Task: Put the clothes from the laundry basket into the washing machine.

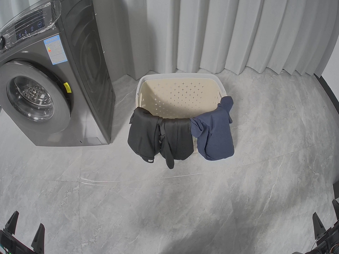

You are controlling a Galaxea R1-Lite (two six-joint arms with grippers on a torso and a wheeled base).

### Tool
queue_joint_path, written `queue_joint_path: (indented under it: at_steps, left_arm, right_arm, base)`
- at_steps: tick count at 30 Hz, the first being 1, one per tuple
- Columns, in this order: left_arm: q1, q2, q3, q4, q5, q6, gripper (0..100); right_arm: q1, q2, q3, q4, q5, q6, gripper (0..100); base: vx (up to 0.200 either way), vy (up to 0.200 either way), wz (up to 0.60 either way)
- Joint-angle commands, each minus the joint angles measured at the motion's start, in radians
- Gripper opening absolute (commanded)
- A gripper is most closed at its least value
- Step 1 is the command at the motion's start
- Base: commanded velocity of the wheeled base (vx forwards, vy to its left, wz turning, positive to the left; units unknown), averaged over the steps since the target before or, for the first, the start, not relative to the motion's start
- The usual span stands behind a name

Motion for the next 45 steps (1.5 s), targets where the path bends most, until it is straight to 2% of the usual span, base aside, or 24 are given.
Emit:
queue_joint_path:
  at_steps: [1,3,23,45]
  left_arm:
    - [0.0,-0.01,0.016,0.0,0.001,0.0,100]
    - [0.0,-0.01,0.016,0.0,-0.001,0.0,100]
    - [0.0,-0.01,0.016,0.0,0.001,0.0,100]
    - [0.0,-0.01,0.016,0.0,0.001,0.0,100]
  right_arm:
    - [0.0,-0.014,0.018,-0.001,0.001,0.0,100]
    - [0.0,-0.014,0.018,-0.001,0.001,0.0,100]
    - [0.0,-0.014,0.018,-0.001,0.001,0.0,100]
    - [0.0,-0.014,0.018,-0.001,0.001,0.0,100]
  base:
    - [0.0,0.0,0.0]
    - [0.0,0.0,0.0]
    - [0.2,0.0,0.0]
    - [0.0,-0.027,0.0]
